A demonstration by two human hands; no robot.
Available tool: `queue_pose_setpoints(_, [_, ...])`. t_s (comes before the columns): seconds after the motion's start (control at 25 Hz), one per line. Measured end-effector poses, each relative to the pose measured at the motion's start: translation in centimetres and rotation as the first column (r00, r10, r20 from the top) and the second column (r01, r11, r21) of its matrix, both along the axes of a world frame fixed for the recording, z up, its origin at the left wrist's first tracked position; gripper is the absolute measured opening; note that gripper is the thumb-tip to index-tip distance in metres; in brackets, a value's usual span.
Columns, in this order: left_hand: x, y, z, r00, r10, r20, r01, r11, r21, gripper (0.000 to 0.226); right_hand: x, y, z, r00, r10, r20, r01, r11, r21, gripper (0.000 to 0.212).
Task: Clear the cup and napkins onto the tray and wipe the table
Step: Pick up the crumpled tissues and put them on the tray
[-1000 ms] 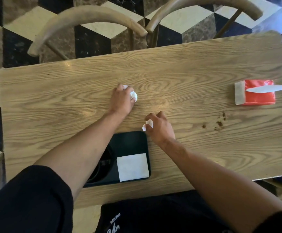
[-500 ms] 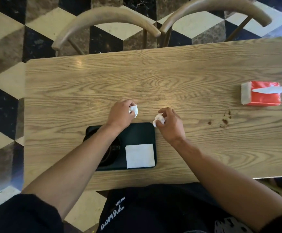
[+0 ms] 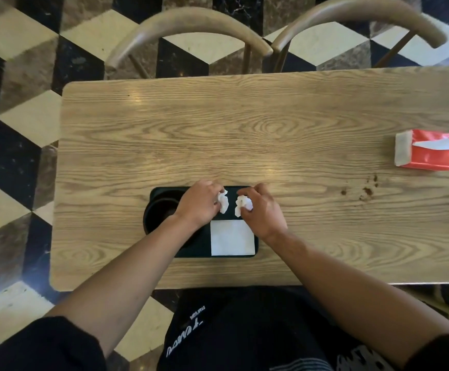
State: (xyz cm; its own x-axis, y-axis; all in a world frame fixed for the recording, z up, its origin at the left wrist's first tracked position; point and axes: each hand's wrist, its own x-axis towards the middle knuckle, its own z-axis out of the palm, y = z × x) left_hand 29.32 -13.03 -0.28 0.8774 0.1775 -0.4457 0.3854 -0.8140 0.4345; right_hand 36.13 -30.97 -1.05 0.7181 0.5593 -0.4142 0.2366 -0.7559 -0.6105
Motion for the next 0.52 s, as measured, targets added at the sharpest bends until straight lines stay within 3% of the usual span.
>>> queue_pose_setpoints(0.32, [0.0, -0.7, -0.6, 0.999, -0.036, -0.002, 0.036, 0.984, 0.175, 0.021, -0.1, 0.2, -0.1, 0.997, 0.013, 0.078, -0.011, 1.000, -0.028, 0.032])
queue_pose_setpoints(0.52, [-0.1, -1.2, -0.2, 0.996, -0.065, -0.064, 0.080, 0.960, 0.269, 0.028, -0.1, 0.3, -0.3, 0.996, 0.012, 0.087, -0.004, 0.996, -0.094, 0.025])
